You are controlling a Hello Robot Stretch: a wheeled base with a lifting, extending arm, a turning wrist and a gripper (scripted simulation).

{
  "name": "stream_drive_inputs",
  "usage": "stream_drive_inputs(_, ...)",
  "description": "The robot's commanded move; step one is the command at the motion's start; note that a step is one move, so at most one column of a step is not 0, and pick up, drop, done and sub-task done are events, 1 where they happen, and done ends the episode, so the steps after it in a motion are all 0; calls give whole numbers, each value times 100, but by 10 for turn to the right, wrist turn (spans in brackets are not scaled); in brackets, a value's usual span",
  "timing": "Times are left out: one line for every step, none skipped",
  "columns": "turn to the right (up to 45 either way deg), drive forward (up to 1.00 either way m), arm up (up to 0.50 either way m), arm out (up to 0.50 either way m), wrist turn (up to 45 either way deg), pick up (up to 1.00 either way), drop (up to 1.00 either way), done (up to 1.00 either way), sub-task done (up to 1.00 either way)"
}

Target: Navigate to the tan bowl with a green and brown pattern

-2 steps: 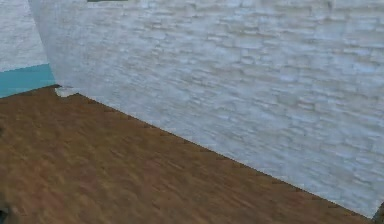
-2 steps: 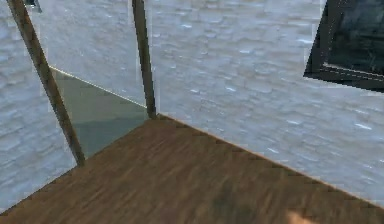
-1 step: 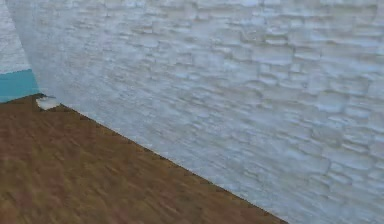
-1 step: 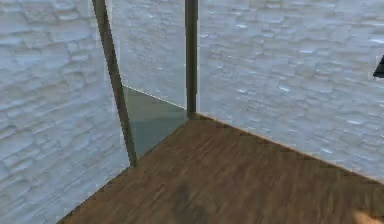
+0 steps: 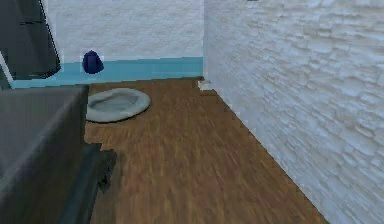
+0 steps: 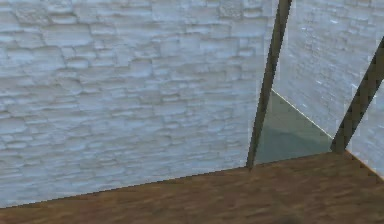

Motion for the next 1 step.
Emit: stream_drive_inputs(0,100,0,0,0,0,0,0,0)
